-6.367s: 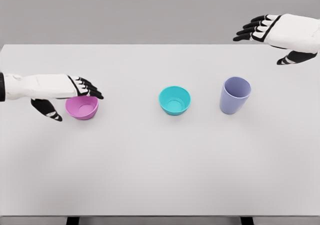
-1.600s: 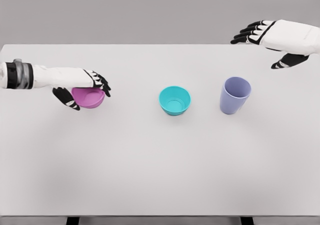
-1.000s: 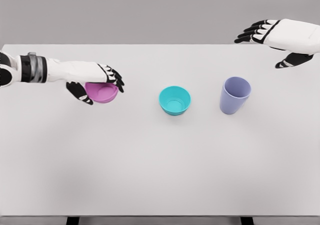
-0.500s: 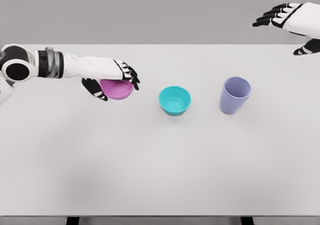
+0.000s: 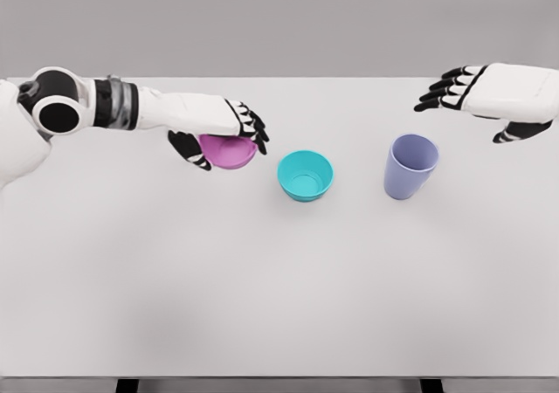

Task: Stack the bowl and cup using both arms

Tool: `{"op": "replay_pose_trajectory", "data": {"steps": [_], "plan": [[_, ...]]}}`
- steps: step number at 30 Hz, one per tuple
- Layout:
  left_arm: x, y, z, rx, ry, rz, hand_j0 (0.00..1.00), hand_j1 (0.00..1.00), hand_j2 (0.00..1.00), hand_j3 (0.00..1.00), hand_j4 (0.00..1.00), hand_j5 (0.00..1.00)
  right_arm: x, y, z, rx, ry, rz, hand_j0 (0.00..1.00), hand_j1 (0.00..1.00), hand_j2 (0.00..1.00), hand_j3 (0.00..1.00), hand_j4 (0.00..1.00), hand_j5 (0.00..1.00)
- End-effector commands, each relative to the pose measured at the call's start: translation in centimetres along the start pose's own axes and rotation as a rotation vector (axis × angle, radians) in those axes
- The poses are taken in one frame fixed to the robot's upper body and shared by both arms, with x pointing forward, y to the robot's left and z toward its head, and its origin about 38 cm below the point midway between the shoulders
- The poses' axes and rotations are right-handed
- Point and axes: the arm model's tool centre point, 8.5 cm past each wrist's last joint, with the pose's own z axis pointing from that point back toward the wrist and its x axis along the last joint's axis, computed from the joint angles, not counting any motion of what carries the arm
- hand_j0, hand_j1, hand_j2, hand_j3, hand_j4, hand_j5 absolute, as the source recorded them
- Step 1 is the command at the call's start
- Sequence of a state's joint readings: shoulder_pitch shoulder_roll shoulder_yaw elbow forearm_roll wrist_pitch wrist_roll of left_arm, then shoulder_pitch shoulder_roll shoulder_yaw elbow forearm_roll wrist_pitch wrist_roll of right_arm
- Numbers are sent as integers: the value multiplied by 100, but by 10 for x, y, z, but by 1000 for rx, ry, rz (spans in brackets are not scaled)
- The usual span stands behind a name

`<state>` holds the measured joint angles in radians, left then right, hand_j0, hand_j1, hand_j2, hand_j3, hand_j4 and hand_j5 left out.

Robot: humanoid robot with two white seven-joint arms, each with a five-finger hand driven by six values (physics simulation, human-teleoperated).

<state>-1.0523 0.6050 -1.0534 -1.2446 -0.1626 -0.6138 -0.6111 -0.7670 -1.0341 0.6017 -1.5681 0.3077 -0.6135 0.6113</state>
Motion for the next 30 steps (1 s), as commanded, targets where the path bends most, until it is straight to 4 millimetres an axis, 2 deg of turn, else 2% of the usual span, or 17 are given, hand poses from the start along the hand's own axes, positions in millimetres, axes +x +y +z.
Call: {"op": "replay_pose_trajectory", "data": {"steps": [1,3,5,9,13,18,22,24,28,30], "plan": [[3,3,-5,2,-7,-7,79,79,79,79,79,79,3,5,-1,23,-8,-4,100,100,100,100,100,100],[6,4,-11,-5,-13,-22,79,79,79,79,79,79,5,11,-4,39,-19,-11,100,100,100,100,100,100],[8,7,-17,-3,-22,-32,79,79,79,79,79,79,3,7,-2,34,-11,-2,100,100,100,100,100,100],[14,12,-27,-3,-39,-51,79,79,79,79,79,79,-10,-7,32,31,67,34,100,100,100,100,100,100],[18,14,-32,-6,-45,-65,79,79,79,79,79,79,-9,-9,29,20,62,35,100,100,100,100,100,100],[21,16,-38,-8,-55,-75,79,79,79,79,79,79,-2,4,19,56,28,19,100,100,100,100,100,100],[28,20,-49,-7,-75,-92,78,78,78,78,78,78,0,4,13,46,15,15,100,100,100,100,100,100],[30,19,-52,-15,-79,-97,78,78,78,78,78,78,9,2,4,40,-17,24,100,100,100,100,100,100],[38,24,-62,-15,-103,-110,78,78,78,78,78,78,11,3,-5,30,-35,15,100,100,100,100,100,100],[40,24,-66,-21,-108,-113,78,78,78,78,78,78,21,5,-11,41,-68,25,100,100,100,100,100,100]]}}
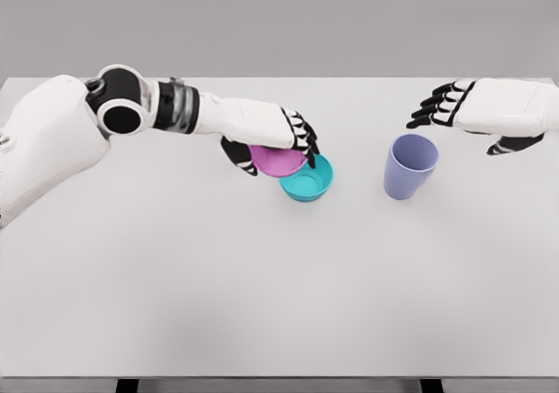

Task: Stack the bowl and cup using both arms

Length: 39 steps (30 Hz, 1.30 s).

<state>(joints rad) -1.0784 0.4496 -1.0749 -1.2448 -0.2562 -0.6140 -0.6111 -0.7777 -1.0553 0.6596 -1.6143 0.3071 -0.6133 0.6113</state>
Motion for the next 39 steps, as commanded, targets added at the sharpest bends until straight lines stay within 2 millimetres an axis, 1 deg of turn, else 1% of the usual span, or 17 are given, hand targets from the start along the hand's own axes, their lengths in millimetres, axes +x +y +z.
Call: {"op": "replay_pose_trajectory", "data": {"steps": [1,3,5,9,10,14,20,22,24,31,36,39], "plan": [[3,1,-6,2,-12,3,78,78,78,78,78,78,5,4,-8,10,-20,-3,100,100,100,100,100,100],[4,2,-8,4,-17,2,78,78,78,78,78,78,0,0,-10,14,6,28,100,100,100,100,100,100],[5,3,-12,5,-23,5,78,78,78,78,78,78,-4,1,-14,11,22,15,100,100,100,100,100,100],[8,3,-19,1,-34,4,78,78,78,78,78,78,-3,-1,-17,4,17,13,100,100,100,100,100,100],[9,3,-21,2,-38,6,78,78,78,78,78,78,-1,-2,-21,0,11,12,100,100,100,100,100,100],[3,0,-29,0,-28,34,78,78,78,78,78,78,1,-3,-25,-2,0,13,100,100,100,100,100,100],[2,0,-34,-3,-29,37,78,78,78,78,78,78,4,3,-30,13,-16,7,100,100,100,100,100,100],[4,0,-36,-1,-34,39,78,78,78,78,78,78,7,8,-34,30,-29,2,100,100,100,100,100,100],[5,0,-37,0,-37,38,78,78,78,78,78,78,12,9,-42,29,-48,0,100,100,100,100,100,100],[7,2,-41,2,-46,38,78,78,78,78,78,78,13,11,-45,32,-55,-2,100,100,100,100,100,100],[6,0,-44,0,-43,45,79,79,79,79,79,79,10,13,-45,35,-46,-12,100,100,100,100,100,100],[6,-1,-44,-2,-43,46,79,79,79,79,79,79,2,17,-48,41,-30,-27,100,100,100,100,100,100]]}}
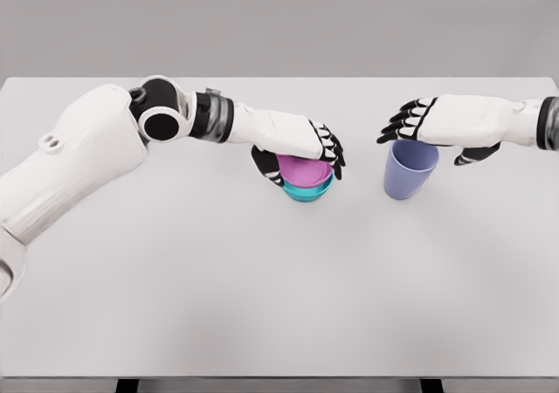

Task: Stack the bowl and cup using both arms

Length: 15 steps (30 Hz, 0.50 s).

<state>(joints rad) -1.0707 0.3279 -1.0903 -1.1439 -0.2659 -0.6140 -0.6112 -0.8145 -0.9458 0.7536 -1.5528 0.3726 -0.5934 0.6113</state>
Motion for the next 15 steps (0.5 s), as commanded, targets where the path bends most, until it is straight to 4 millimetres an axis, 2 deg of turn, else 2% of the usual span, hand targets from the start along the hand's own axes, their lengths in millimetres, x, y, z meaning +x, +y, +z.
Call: {"op": "replay_pose_trajectory", "data": {"steps": [1,15], "plan": [[0,0,0,2,0,8,79,79,79,79,79,79,-4,3,-1,3,9,-15,100,100,100,100,100,100],[-2,-3,-3,-1,3,19,80,80,80,80,80,80,-3,7,-5,15,1,-20,100,100,100,100,100,100]]}}
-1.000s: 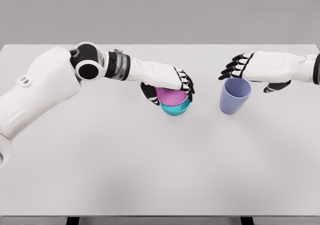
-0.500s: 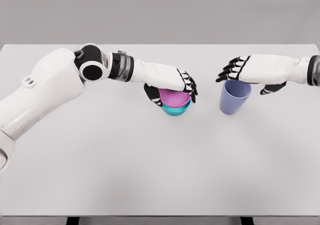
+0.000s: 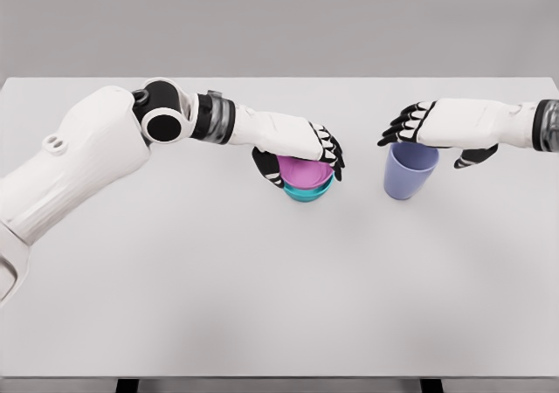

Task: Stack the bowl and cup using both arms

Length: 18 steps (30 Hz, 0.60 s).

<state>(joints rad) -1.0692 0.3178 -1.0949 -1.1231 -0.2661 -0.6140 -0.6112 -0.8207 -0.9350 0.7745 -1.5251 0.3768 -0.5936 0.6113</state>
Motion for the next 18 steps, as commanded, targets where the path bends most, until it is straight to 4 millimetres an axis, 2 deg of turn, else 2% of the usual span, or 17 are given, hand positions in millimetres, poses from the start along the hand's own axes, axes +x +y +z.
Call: {"op": "replay_pose_trajectory", "data": {"steps": [1,10,18], "plan": [[0,1,0,5,0,7,81,81,81,81,81,81,0,0,0,-2,1,-5,100,100,100,100,100,100],[0,1,0,5,0,7,90,90,90,90,90,90,2,-8,-5,-17,-9,6,100,100,100,100,100,100],[-1,1,1,6,1,7,96,96,96,96,96,96,4,-3,-8,-2,-20,1,100,100,100,100,100,100]]}}
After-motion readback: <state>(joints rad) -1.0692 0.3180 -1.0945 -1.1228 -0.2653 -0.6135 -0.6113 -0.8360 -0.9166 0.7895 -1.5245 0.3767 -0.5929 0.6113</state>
